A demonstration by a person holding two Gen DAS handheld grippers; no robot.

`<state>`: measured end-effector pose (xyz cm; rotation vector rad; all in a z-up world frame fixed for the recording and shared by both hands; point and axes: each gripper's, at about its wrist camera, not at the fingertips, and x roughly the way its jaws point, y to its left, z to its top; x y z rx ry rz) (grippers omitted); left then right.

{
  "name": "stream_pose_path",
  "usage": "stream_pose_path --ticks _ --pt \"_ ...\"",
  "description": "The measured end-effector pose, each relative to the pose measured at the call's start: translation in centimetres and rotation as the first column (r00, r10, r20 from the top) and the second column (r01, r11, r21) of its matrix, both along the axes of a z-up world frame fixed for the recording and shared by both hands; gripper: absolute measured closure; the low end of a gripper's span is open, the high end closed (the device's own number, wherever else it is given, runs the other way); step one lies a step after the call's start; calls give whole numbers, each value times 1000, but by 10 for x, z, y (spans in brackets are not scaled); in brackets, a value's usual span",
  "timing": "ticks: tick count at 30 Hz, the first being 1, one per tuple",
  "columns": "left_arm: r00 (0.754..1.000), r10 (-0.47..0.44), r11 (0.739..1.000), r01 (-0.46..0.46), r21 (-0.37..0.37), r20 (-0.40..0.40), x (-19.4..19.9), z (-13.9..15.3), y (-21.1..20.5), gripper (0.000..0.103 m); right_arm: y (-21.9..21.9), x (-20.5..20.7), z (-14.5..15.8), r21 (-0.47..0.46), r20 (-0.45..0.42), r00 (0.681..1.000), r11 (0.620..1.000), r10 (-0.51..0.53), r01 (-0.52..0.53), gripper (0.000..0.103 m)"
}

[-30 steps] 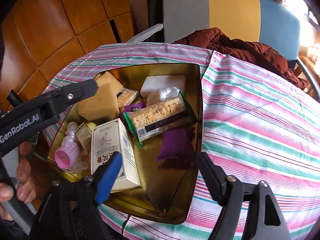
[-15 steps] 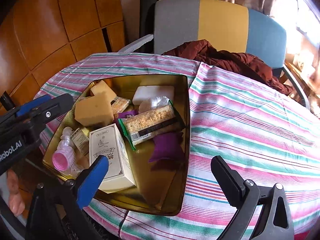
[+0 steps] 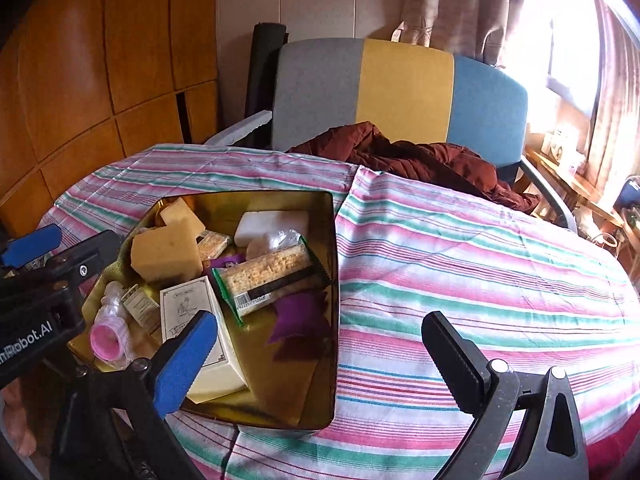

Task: Organize objects
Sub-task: 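Lift both tools away from the gold tray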

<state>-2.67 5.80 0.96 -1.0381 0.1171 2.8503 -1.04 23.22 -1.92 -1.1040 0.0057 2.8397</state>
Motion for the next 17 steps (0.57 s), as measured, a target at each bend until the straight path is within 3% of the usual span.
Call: stream_pose_path --ticks 17 --pt "1000 -14 999 15 34 -15 4 0 -9 28 -15 2 -4 20 6 1000 1000 22 -22 0"
